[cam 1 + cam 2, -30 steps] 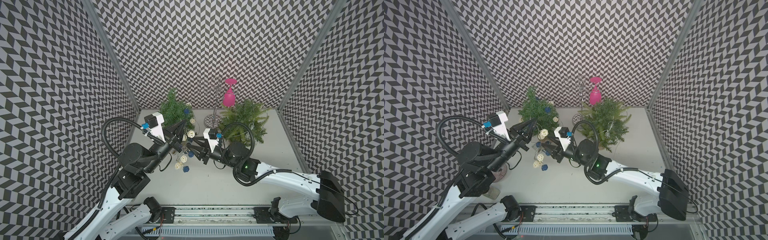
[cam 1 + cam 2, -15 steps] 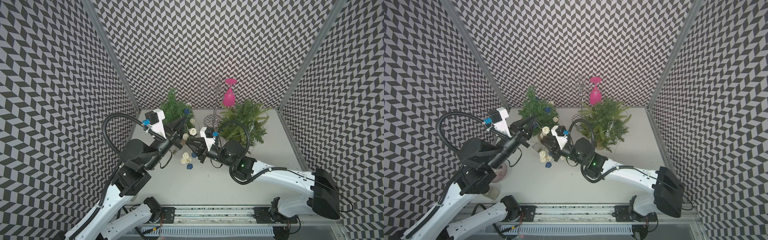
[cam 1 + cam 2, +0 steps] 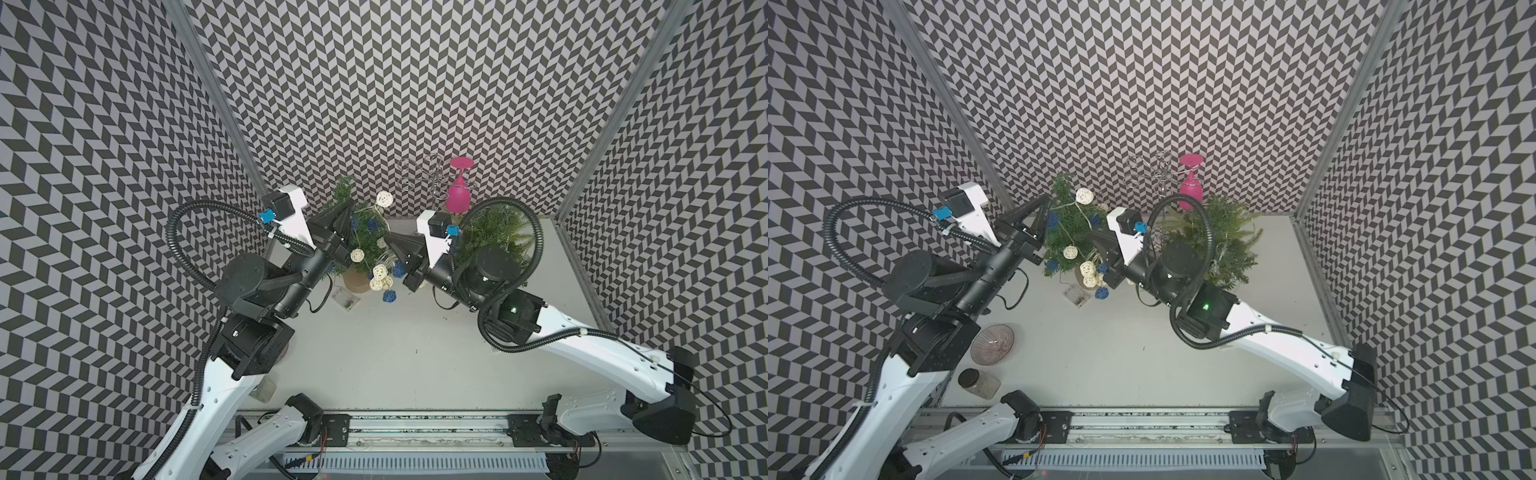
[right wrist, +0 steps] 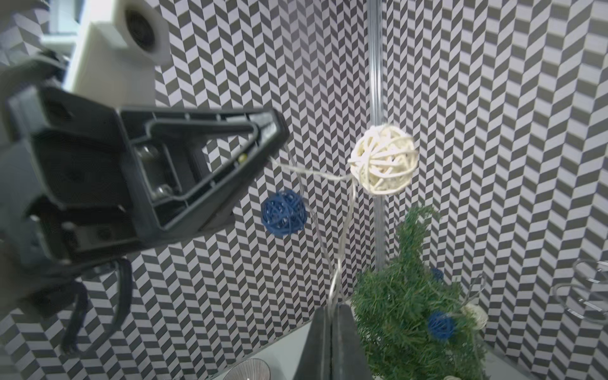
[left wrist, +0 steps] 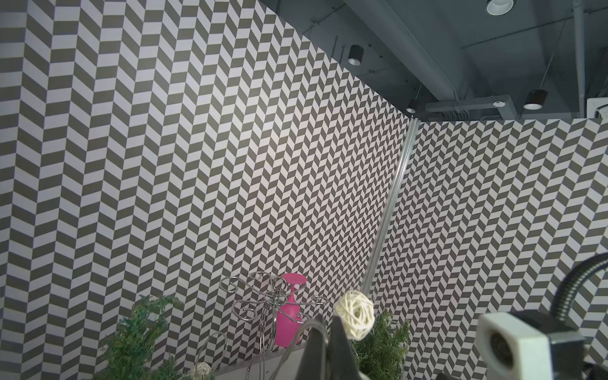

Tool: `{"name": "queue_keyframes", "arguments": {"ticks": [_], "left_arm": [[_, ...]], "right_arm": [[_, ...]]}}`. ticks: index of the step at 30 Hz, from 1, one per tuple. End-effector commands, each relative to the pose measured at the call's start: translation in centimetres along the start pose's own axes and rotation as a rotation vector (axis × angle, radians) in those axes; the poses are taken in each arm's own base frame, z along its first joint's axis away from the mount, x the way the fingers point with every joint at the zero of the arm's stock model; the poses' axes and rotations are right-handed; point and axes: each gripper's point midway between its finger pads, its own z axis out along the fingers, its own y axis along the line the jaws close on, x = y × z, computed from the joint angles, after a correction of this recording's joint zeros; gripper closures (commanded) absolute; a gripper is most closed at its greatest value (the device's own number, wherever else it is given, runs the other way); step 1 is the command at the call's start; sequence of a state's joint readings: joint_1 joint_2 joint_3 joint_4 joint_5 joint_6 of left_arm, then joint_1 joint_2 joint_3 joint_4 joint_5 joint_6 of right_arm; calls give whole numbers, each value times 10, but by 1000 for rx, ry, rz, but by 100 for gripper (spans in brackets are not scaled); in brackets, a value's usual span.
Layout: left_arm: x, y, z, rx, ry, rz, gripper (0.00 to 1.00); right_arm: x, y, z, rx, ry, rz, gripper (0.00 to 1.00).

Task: Wrap string light around the christmas tree
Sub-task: Wrap the light string around the Christmas tree.

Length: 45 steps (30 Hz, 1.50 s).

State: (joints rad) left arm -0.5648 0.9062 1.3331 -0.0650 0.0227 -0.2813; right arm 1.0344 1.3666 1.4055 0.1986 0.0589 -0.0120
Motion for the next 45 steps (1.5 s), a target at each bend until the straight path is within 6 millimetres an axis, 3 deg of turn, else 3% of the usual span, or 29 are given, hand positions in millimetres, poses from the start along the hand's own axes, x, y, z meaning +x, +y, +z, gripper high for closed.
{"name": "queue_keyframes", "arguments": {"ticks": [1,5,9,12,17,19,21,25,29,34,37,42,45], "left_arm": [[-17,-8,5,55,-39,24,100],[-7,-19,16,155,-11,10,100],[2,-7,17,121,0,2,100],[7,-11,15,159,-13,-23,100],[23,-24,34,265,40,-64,100],[27,-17,40,235,41,-87,100],[29,-12,43,213,27,-106,100],[44,-24,55,277,54,-120,100],[53,-24,59,267,41,-126,100],[40,-41,66,308,33,-113,100],[22,-39,63,276,8,-84,100],[-5,-9,39,108,-59,-34,100],[-7,10,32,37,-66,-11,100]], "right_arm": [[-14,-13,-1,53,21,-108,100],[-8,-39,12,126,56,-138,100],[-10,-63,18,151,65,-136,100],[-18,-80,17,190,54,-129,100],[-40,-78,11,170,13,-137,100],[-45,-78,7,176,7,-143,100],[-47,-79,3,184,-1,-149,100],[-46,-78,-1,178,-8,-152,100],[-43,-77,-1,168,-3,-151,100],[-41,-79,-3,178,-4,-157,100],[-45,-82,-6,191,-12,-166,100],[-56,-84,-7,198,-25,-184,100],[-59,-83,1,181,-25,-197,100]]}}
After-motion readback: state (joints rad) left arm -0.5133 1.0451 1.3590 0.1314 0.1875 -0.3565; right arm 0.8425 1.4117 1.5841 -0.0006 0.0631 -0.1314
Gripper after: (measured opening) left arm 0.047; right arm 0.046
